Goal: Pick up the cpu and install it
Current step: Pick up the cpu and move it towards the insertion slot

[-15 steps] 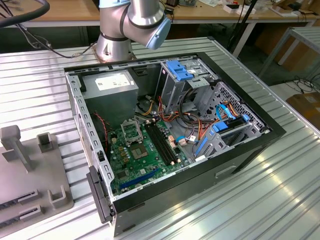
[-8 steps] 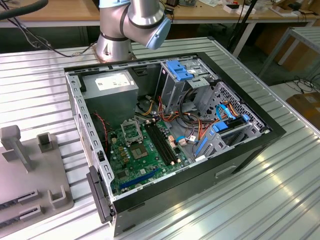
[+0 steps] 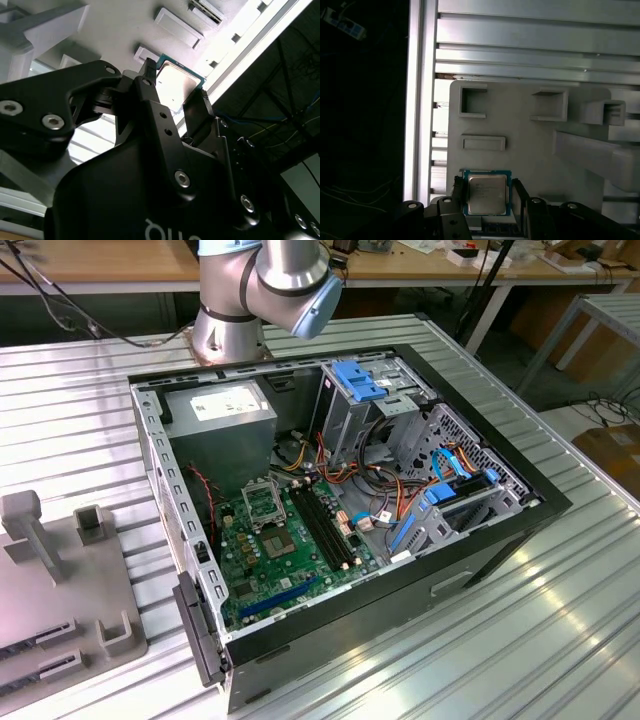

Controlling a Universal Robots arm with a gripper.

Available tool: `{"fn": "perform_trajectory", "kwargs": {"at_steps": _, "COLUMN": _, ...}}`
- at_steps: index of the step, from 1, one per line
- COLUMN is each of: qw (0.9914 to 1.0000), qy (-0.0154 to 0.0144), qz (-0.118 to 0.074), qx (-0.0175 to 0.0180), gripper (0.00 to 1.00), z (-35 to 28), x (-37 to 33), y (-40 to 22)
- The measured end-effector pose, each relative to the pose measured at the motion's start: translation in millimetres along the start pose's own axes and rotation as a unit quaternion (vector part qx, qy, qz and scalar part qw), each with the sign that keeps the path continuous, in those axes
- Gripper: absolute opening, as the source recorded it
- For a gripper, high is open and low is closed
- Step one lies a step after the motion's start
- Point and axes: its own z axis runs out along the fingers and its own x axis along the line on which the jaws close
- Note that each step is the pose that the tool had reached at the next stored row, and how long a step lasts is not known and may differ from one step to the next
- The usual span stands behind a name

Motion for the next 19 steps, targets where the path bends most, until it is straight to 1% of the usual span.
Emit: {"fn": "perform_trajectory", "kwargs": {"at_steps": 19, "qw": 1.0, "qy": 0.0, "qz": 0.0, "qx": 0.0003, "gripper": 0.47, "z": -13.1, "x": 0.1, "y": -0.1}}
